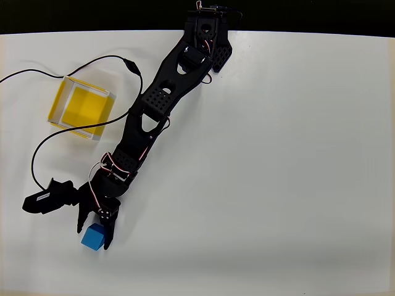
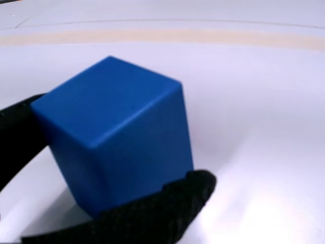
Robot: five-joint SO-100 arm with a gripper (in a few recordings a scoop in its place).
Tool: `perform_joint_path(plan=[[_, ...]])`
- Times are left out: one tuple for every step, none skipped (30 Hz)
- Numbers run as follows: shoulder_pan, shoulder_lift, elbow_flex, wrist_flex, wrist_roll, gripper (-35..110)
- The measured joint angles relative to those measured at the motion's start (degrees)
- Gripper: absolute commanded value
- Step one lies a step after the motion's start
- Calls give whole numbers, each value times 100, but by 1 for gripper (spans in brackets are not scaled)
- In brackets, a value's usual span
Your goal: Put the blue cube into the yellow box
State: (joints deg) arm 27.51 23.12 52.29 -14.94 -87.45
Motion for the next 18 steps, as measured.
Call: perform_joint_path(plan=[[0,-26,-53,0,-18,33],[0,-35,-79,0,-18,32],[0,-35,-97,0,-18,30],[0,-35,-97,0,-18,29],[0,-35,-105,0,-18,28],[0,-35,-105,0,-18,26],[0,-35,-105,0,-18,24],[0,-35,-114,0,-44,23],[0,-35,-114,0,-70,23],[0,-44,-114,0,-88,23],[0,-70,-114,0,-97,23],[0,-105,-123,0,-114,22],[0,-123,-132,0,-149,21],[0,-123,-141,0,-185,20],[0,-123,-141,0,-202,19],[0,-123,-141,0,-255,19],[0,-132,-141,26,-316,19],[0,-132,-149,70,-352,18]])
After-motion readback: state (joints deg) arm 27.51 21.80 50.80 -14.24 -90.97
